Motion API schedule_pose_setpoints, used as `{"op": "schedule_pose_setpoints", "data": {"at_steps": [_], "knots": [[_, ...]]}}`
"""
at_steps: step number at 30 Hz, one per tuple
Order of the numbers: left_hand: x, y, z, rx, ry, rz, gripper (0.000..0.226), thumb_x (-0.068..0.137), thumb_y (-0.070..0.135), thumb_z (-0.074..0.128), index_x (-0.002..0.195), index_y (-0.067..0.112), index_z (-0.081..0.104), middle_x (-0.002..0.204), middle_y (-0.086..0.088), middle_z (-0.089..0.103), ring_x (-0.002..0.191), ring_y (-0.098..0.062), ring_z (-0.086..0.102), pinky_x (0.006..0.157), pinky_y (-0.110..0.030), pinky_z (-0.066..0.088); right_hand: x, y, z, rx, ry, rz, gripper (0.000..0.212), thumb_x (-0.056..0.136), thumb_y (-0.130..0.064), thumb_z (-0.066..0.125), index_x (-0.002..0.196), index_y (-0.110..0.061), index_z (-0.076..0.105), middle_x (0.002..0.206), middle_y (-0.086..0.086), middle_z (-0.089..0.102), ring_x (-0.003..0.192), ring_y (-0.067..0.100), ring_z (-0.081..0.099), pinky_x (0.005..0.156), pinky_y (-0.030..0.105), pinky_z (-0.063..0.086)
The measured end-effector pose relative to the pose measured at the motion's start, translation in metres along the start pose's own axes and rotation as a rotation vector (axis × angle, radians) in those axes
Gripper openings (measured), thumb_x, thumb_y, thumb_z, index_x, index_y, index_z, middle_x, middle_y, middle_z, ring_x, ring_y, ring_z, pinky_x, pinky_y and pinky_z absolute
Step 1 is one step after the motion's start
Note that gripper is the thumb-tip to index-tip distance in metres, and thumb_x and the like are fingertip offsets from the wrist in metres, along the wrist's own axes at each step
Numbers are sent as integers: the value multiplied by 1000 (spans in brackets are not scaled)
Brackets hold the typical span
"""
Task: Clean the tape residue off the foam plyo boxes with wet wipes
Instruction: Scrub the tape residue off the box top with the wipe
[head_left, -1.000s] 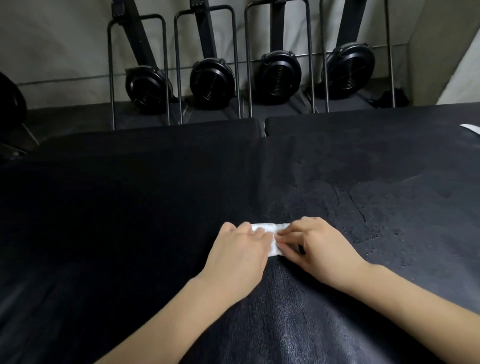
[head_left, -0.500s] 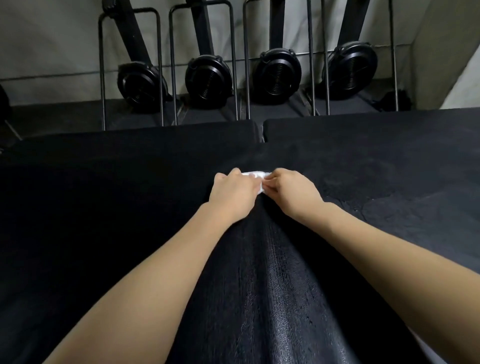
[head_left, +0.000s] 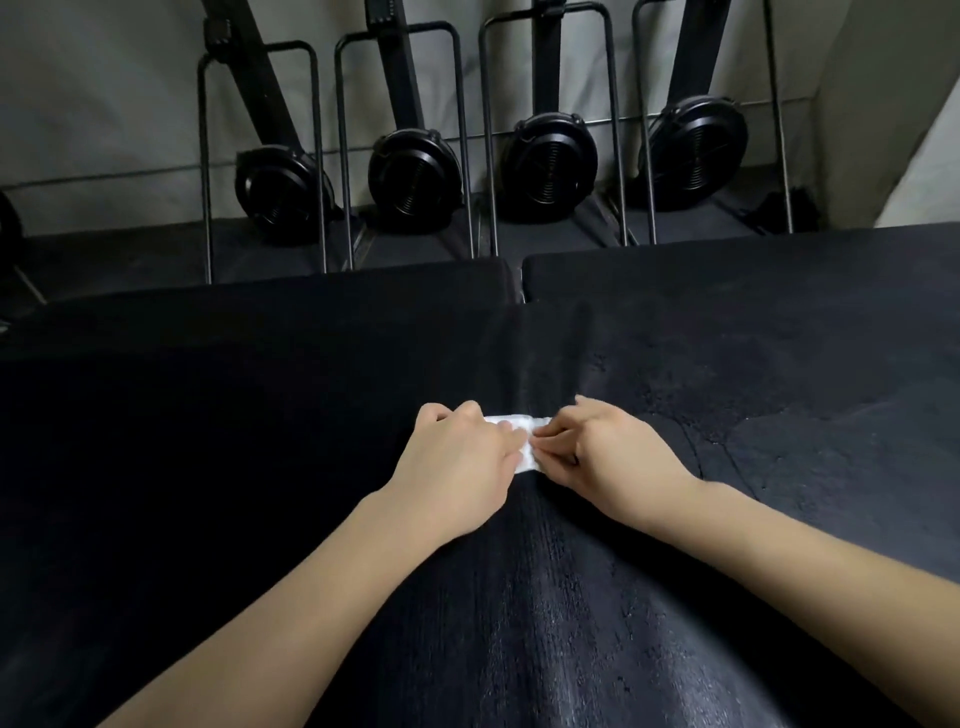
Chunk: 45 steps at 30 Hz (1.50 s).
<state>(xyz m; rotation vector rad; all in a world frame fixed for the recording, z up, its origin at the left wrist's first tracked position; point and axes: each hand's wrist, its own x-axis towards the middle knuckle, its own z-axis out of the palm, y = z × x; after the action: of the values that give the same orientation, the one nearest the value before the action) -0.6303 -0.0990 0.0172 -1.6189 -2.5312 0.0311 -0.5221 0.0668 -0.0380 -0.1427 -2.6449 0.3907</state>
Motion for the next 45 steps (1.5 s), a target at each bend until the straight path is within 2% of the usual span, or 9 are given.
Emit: {"op": "schedule_pose_setpoints", "data": {"at_steps": [7, 11, 15, 20, 26, 31, 36, 42, 45], "knots": [[85, -37, 18, -2, -9, -96, 36, 106, 33, 32, 138, 34, 49, 84, 10, 44, 103, -17, 46, 92, -37, 38, 89, 46, 22, -100, -89, 71, 28, 103, -33, 53, 109, -22, 78, 105, -4, 69, 101, 14, 64, 119, 28, 18], [119, -51, 17, -22, -86, -126, 34, 107, 30, 31, 134, 29, 52, 75, 11, 31, 101, -21, 43, 94, -43, 40, 126, 60, 33, -125, -116, 188, 34, 102, -35, 47, 95, -16, 76, 99, -1, 66, 94, 19, 63, 117, 30, 27], [133, -56, 19, -61, -123, -148, 31, 106, 29, 31, 123, 28, 57, 76, 12, 36, 102, -19, 42, 92, -44, 39, 138, 55, 38, -43, -87, 373, 33, 96, -32, 49, 80, -11, 68, 88, 0, 63, 87, 23, 59, 79, 33, 49], [96, -35, 14, 24, -14, -121, 35, 106, 32, 27, 111, 26, 61, 67, 10, 32, 86, -18, 36, 73, -36, 28, 108, 40, 23, -130, -116, 242, 35, 97, -27, 50, 71, -11, 68, 78, 3, 63, 75, 26, 59, 116, 32, 31], [54, -27, 17, -21, 64, -50, 36, 106, 34, 29, 130, 33, 55, 92, 9, 61, 97, -16, 50, 85, -38, 40, 59, 31, 13, -147, -62, 22, 26, 99, -31, 60, 89, -20, 81, 88, -5, 70, 82, 19, 67, 116, 34, 30], [94, -45, 16, -71, 16, -126, 35, 105, 32, 29, 128, 31, 57, 71, 11, 34, 91, -17, 42, 92, -40, 39, 100, 53, 26, -166, -92, 80, 32, 102, -32, 51, 100, -16, 78, 100, -2, 68, 94, 19, 65, 120, 26, 18], [152, -69, 22, -31, -39, -162, 34, 106, 32, 28, 119, 30, 59, 88, 9, 56, 93, -18, 39, 84, -39, 34, 159, 80, 40, -161, -130, 195, 35, 100, -35, 47, 85, -18, 73, 93, 0, 64, 90, 25, 62, 114, 40, 37], [196, -80, 34, -74, -119, -219, 37, 105, 31, 31, 128, 36, 59, 124, 5, 62, 116, -22, 44, 85, -40, 29, 189, 95, 43, -29, -133, 357, 39, 95, -41, 50, 68, -15, 60, 76, 3, 60, 77, 30, 58, 70, 36, 49], [186, -73, 28, -64, -114, -219, 34, 105, 30, 33, 118, 33, 64, 109, 6, 63, 112, -22, 45, 90, -43, 34, 181, 90, 36, -20, -123, 311, 44, 94, -30, 53, 54, -15, 44, 62, 2, 49, 65, 28, 50, 83, 41, 52]]}}
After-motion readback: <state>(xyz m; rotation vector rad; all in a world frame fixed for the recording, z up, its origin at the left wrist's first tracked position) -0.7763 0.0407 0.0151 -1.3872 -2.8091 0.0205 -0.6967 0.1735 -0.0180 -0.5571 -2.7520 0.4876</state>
